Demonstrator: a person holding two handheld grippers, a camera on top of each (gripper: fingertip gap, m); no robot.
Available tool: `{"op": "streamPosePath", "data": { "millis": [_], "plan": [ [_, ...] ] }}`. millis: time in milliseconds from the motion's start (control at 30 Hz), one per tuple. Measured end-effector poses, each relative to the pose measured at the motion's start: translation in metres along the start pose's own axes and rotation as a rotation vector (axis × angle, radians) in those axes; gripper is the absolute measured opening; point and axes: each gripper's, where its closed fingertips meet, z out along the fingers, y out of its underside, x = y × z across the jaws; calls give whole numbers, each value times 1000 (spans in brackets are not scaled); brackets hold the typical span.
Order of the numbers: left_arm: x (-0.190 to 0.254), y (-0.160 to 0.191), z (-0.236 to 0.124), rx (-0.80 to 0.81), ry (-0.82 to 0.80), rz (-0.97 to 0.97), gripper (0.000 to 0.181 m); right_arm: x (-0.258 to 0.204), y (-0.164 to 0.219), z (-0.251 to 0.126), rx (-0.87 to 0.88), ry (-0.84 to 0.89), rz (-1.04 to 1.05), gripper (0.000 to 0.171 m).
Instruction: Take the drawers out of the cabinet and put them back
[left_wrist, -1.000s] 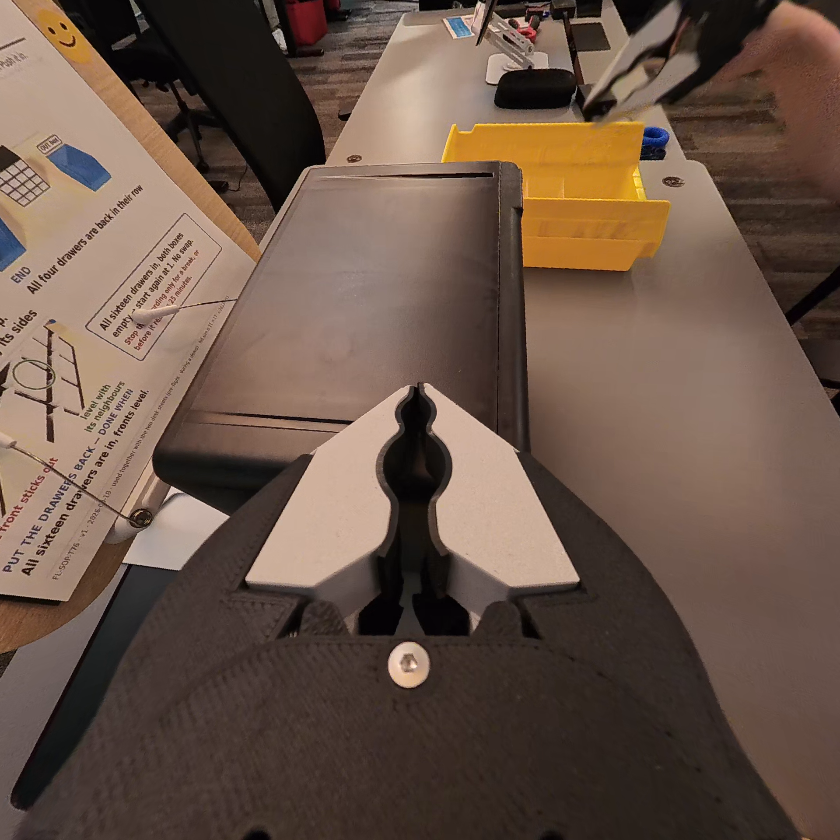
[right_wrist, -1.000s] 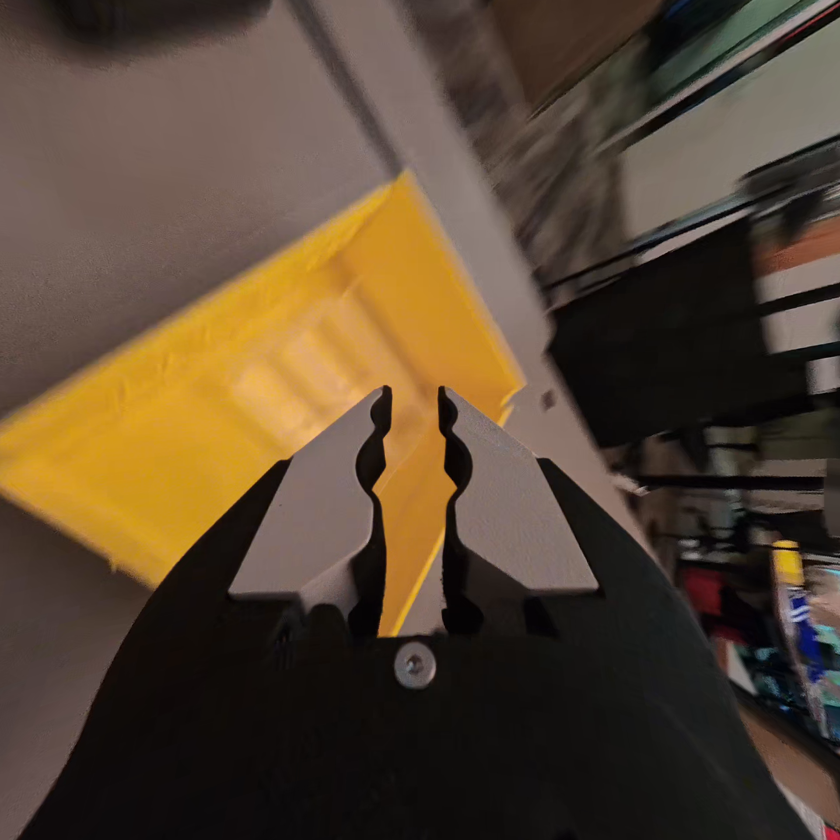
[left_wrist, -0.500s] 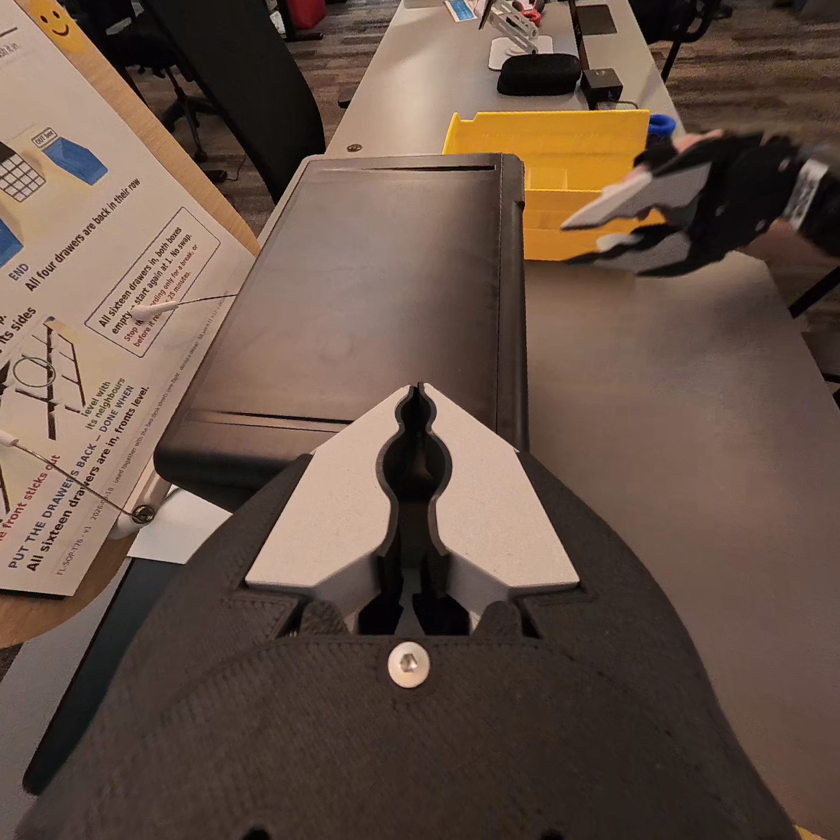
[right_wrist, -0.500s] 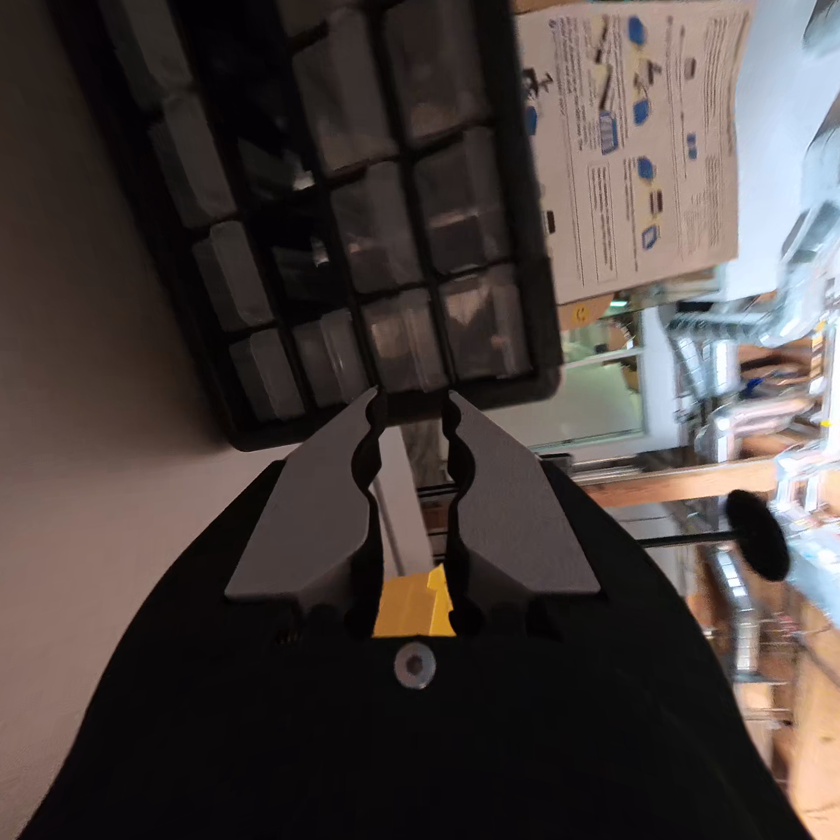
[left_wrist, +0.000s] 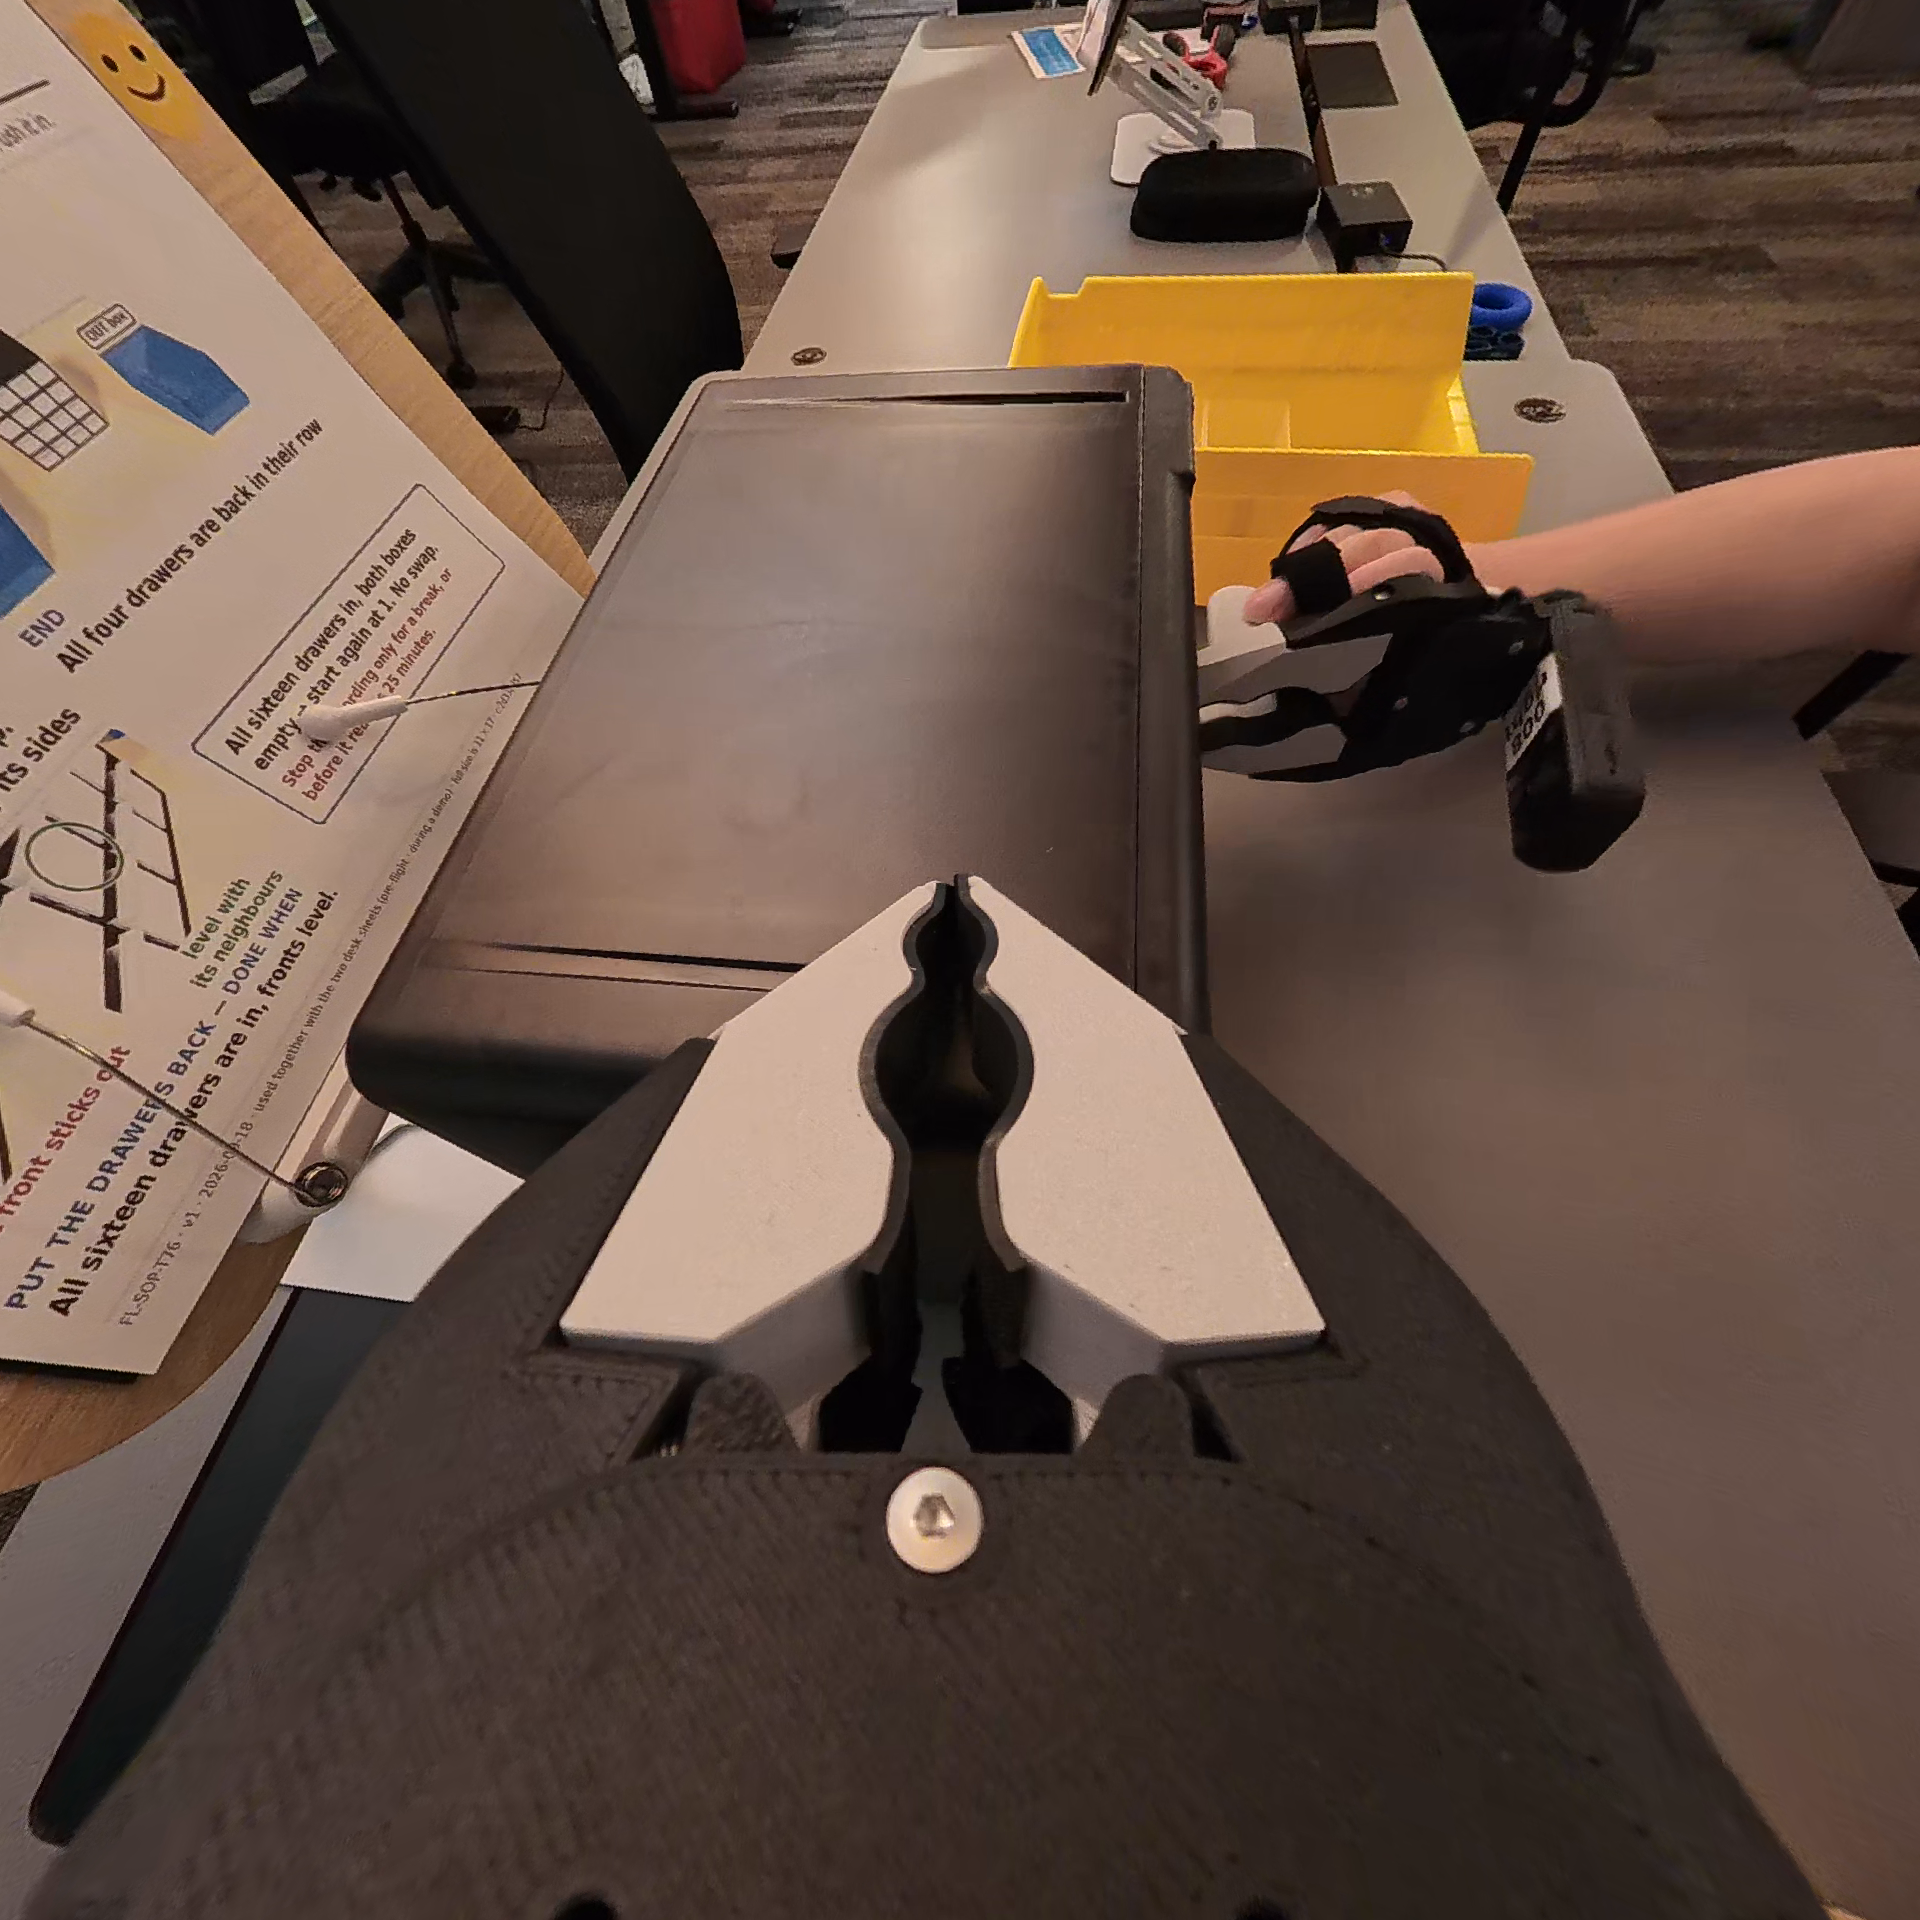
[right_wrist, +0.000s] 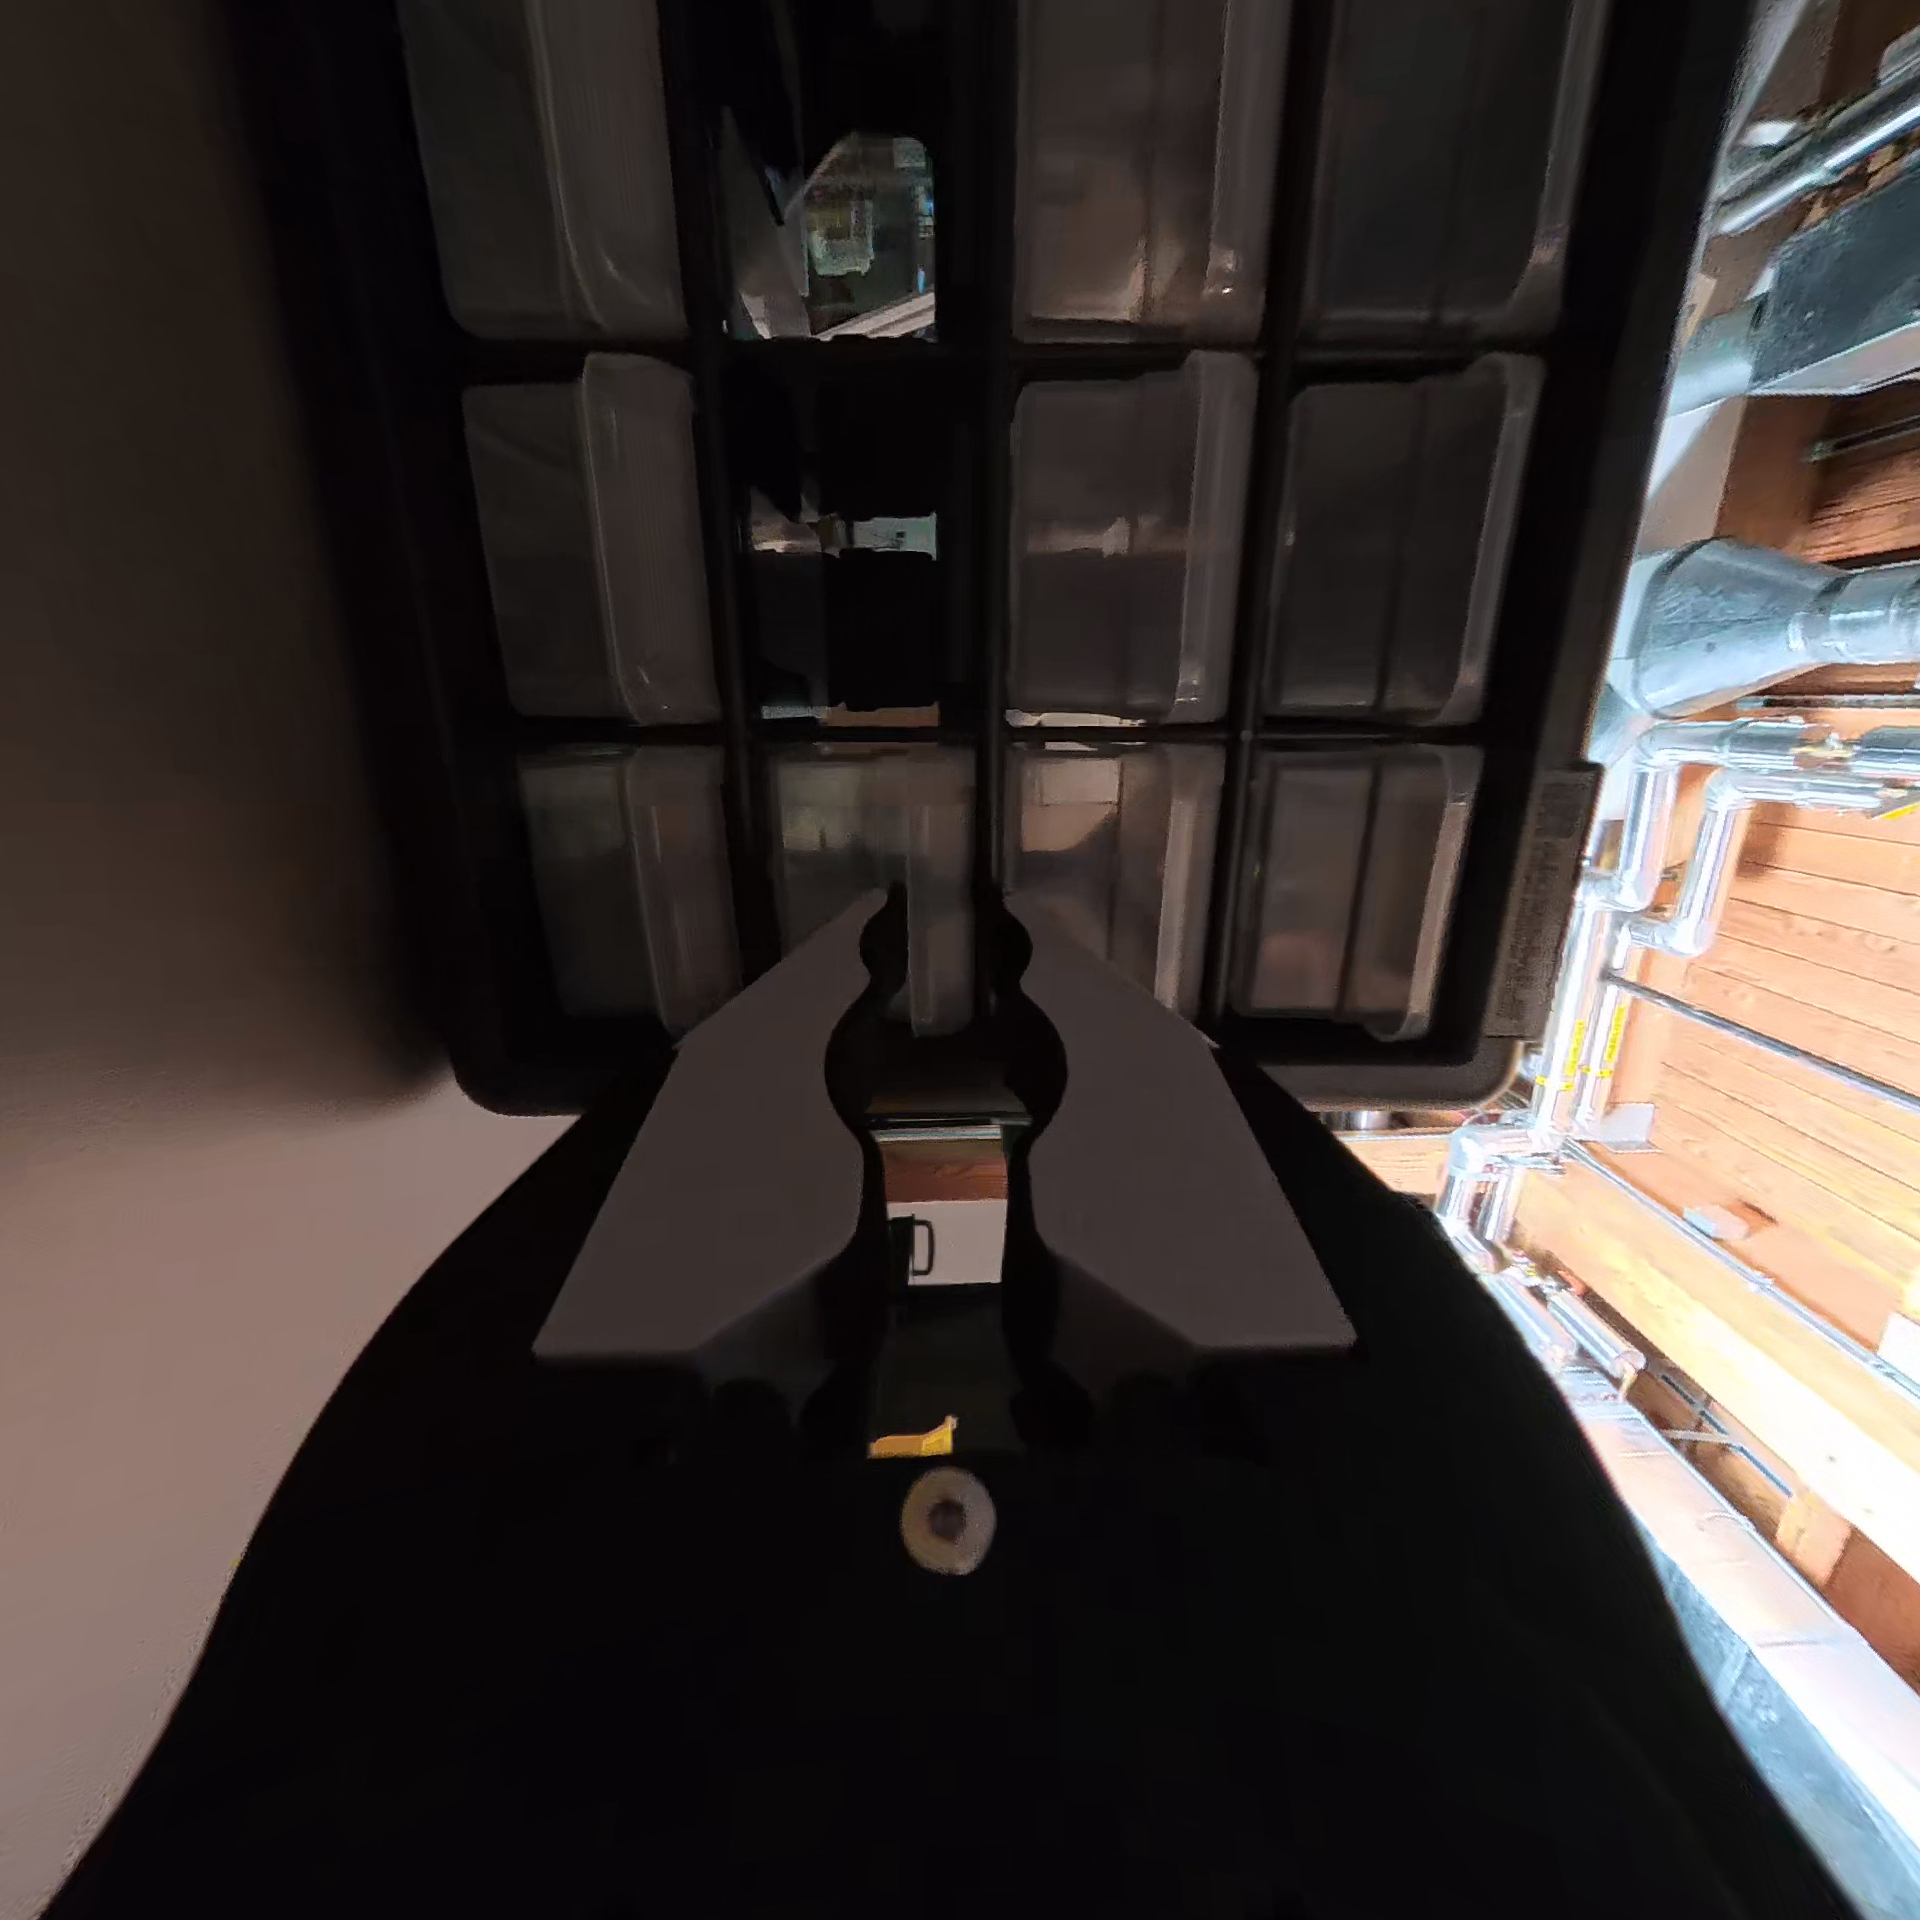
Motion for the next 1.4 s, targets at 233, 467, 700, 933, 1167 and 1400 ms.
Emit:
{"op": "streamPosePath", "data": {
  "millis": [233,467,700,933,1167,1400],
  "plan": [
    [0,0,0,-5,-5,7,0,-1,-10,-24,33,24,-25,7],
    [0,0,0,7,-2,10,0,-8,-23,-67,85,-197,159,18],
    [0,0,0,19,1,0,0,-7,-27,-59,61,-669,376,33],
    [0,0,0,15,3,-2,0,-25,-19,-50,-28,-947,365,18],
    [0,-1,0,19,10,-1,0,-28,-38,-93,10,-1191,437,15],
    [1,0,0,25,5,3,0,-30,-43,-125,4,-1265,438,13]
  ]
}}
